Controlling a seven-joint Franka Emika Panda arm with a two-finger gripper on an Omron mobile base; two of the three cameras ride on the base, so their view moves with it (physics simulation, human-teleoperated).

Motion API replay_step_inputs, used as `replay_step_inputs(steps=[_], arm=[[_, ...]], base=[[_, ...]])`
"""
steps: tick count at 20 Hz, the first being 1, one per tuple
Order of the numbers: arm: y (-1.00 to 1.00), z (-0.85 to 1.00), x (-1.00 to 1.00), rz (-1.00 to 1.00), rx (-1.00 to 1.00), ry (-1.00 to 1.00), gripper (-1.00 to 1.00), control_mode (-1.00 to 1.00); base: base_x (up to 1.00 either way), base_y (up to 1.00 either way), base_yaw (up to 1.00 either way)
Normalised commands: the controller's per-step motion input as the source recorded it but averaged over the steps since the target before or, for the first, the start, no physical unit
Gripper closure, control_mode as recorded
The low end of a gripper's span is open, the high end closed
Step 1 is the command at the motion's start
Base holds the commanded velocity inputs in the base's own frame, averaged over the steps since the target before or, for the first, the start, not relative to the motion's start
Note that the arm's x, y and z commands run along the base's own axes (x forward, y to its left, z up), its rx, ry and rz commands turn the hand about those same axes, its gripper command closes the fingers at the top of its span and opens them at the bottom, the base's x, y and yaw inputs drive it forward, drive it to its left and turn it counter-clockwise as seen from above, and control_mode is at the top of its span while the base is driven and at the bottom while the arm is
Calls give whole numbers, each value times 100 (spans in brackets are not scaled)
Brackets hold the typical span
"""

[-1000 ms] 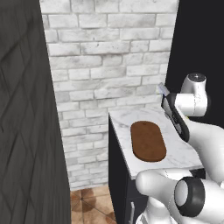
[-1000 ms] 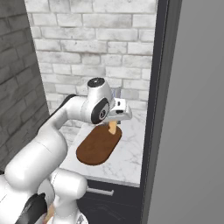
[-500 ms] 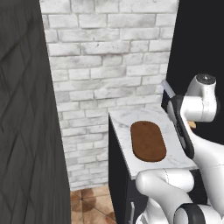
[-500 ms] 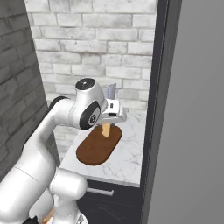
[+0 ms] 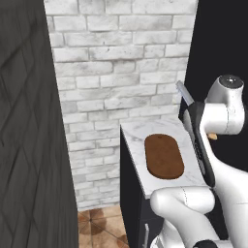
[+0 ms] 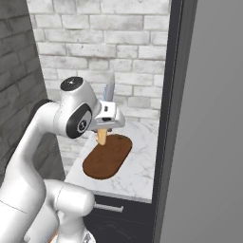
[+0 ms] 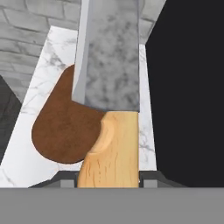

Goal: Move the cutting board and knife to the sink. Then move spray from the cabinet to the counter.

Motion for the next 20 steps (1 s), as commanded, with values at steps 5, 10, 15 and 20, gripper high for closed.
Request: replay_step_inputs(steps=[5, 10, 15, 20], arm=[[16, 2, -2, 0, -7, -28, 100, -100], [27, 4, -6, 2, -2, -20, 100, -100], [11, 12, -16, 3, 0, -9, 100, 100], [0, 0, 0, 0, 0, 0, 100, 100]], base=[[0, 0, 0], [0, 0, 0], [-18, 11, 3], [-61, 43, 11]])
